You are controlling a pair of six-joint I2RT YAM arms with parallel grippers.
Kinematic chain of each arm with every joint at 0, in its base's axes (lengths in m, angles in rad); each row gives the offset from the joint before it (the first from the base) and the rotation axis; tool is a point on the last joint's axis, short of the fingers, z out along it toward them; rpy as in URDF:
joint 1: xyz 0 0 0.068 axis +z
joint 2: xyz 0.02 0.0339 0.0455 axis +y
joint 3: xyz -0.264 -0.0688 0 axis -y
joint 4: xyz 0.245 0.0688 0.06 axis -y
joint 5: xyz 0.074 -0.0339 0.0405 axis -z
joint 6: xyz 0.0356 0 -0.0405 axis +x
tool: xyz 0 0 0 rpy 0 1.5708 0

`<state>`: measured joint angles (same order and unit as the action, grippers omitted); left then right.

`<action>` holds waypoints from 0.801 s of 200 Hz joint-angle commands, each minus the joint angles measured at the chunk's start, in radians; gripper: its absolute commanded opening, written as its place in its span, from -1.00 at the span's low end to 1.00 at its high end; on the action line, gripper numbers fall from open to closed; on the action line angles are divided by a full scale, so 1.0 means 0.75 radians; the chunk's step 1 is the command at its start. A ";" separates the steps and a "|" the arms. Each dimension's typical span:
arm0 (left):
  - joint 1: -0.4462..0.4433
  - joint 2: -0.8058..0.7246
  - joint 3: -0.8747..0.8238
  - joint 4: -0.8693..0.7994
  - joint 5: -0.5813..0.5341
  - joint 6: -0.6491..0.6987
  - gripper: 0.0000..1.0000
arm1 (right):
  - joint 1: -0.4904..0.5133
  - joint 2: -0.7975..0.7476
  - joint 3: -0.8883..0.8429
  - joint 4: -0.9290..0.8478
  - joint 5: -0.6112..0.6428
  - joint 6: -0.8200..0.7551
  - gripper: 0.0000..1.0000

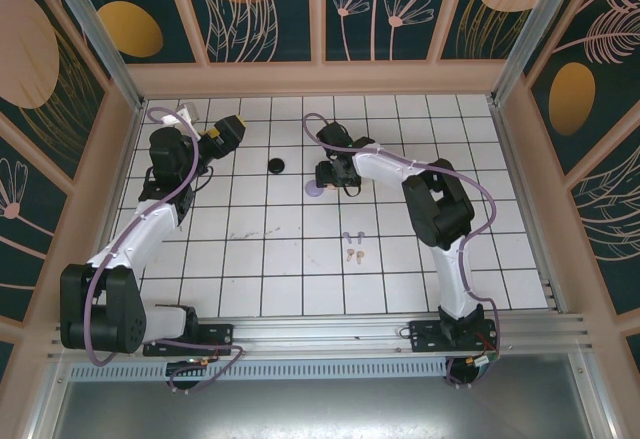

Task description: Insert wireless bluetooth earbuds into charging case

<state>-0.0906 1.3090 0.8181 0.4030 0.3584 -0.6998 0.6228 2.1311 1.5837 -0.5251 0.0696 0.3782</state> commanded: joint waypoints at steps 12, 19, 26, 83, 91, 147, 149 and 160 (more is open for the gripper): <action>0.000 -0.009 -0.015 0.061 0.029 0.025 0.97 | -0.011 -0.037 0.030 -0.031 0.007 -0.008 0.38; 0.000 -0.008 -0.015 0.060 0.031 0.024 0.97 | -0.010 -0.044 0.030 -0.027 0.006 -0.005 0.38; 0.000 -0.005 -0.015 0.062 0.031 0.023 0.97 | -0.012 -0.048 0.030 -0.024 0.003 -0.005 0.38; 0.000 -0.008 -0.025 0.080 0.042 0.014 0.97 | -0.011 -0.011 0.031 -0.040 0.029 -0.008 0.35; 0.000 -0.009 -0.024 0.082 0.043 0.012 0.97 | -0.010 -0.003 0.030 -0.040 0.033 -0.006 0.35; 0.000 -0.011 -0.055 0.125 0.056 -0.027 0.98 | -0.010 0.064 0.060 -0.053 0.052 0.027 0.28; 0.000 -0.012 -0.057 0.132 0.057 -0.031 0.98 | -0.010 0.066 0.061 -0.054 0.052 0.028 0.28; 0.000 -0.015 -0.074 0.161 0.062 -0.053 0.98 | -0.011 0.077 0.069 -0.056 0.050 0.036 0.26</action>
<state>-0.0906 1.3094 0.7906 0.4458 0.3851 -0.7071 0.6205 2.1475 1.5955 -0.5327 0.0860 0.3824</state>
